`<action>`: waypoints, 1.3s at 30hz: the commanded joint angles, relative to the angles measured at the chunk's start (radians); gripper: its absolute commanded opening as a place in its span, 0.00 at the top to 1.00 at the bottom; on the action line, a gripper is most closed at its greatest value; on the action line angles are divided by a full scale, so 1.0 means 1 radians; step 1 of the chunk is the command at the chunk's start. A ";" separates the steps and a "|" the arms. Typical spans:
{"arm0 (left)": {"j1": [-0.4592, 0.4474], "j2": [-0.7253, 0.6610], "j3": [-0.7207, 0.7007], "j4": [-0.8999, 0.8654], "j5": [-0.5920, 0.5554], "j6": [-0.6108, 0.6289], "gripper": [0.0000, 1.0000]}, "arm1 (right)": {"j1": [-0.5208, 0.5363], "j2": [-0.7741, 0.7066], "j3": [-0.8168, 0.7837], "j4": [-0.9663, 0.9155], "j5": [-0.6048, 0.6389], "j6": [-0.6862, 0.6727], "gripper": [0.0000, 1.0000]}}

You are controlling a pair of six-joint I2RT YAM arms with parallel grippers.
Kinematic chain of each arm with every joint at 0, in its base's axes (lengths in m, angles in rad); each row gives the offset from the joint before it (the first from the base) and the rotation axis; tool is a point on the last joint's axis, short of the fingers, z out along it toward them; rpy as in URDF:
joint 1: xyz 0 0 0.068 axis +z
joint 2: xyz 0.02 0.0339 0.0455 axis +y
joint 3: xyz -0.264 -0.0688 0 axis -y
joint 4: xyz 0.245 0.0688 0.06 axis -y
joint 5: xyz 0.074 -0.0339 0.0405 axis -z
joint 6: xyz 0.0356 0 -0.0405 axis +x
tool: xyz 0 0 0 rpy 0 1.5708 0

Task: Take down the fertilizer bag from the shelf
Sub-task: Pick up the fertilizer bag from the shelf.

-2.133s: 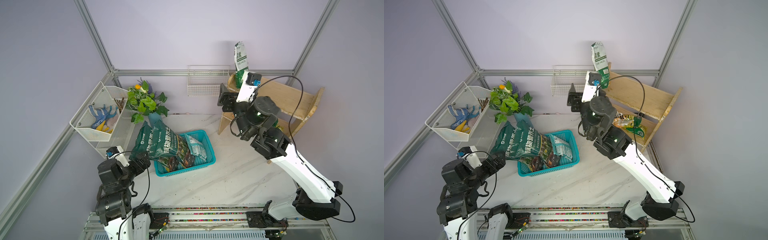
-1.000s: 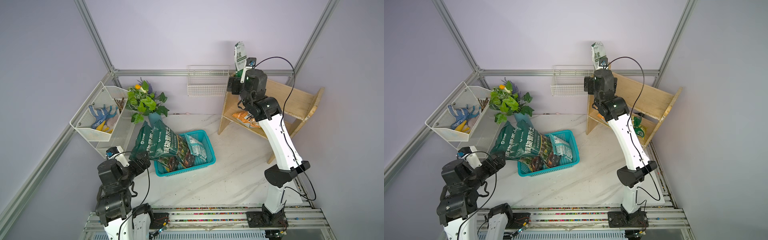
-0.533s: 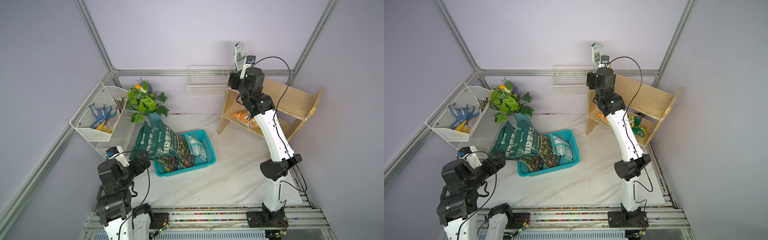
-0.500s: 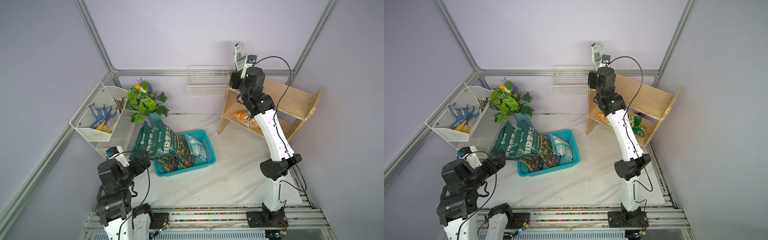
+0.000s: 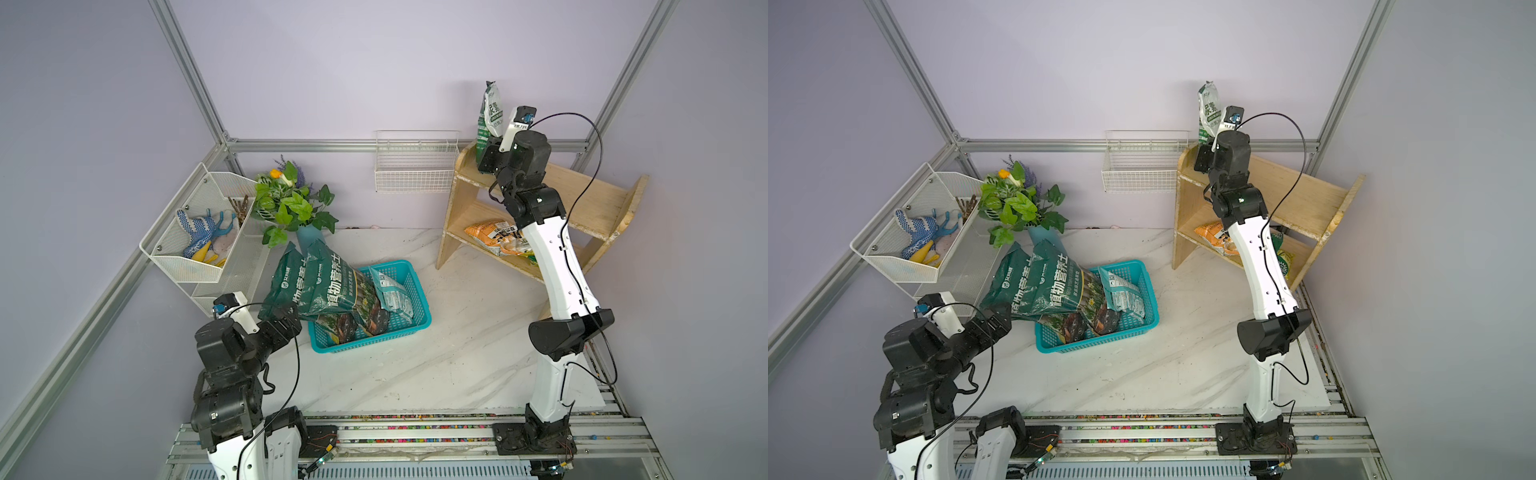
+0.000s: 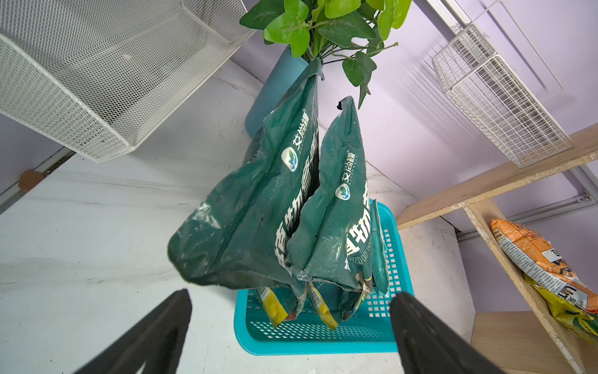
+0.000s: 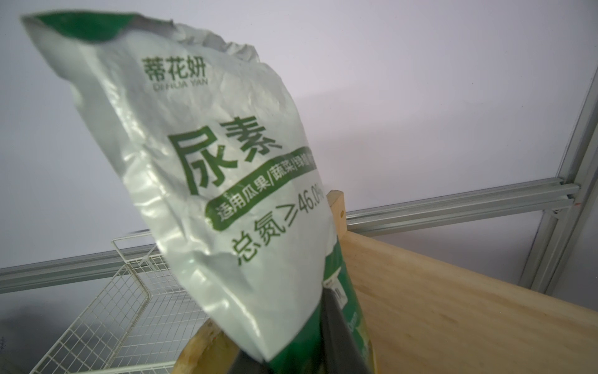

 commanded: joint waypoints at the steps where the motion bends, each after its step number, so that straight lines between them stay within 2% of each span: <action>1: -0.003 -0.001 -0.009 0.009 0.012 -0.004 0.00 | 0.000 -0.094 -0.059 0.021 -0.023 0.015 1.00; 8: 0.003 -0.001 -0.009 0.009 0.009 -0.004 0.01 | 0.006 -0.256 -0.187 0.049 -0.044 0.020 1.00; 11: 0.004 -0.002 -0.009 0.009 0.004 -0.004 0.00 | 0.034 -0.349 -0.296 0.091 -0.048 0.015 1.00; 20: 0.011 -0.006 -0.010 0.009 0.002 -0.003 0.00 | 0.242 -0.646 -0.758 0.351 0.011 0.004 1.00; 23: 0.016 -0.007 -0.009 0.009 0.004 -0.003 0.00 | 0.315 -0.680 -0.832 0.398 0.028 0.001 1.00; 28: 0.017 -0.008 -0.009 0.008 0.008 -0.003 0.00 | 0.377 -0.718 -0.961 0.498 0.023 0.027 1.00; 39: 0.020 -0.012 -0.009 0.008 0.013 0.000 0.00 | 0.429 -0.677 -1.182 0.696 0.018 0.053 1.00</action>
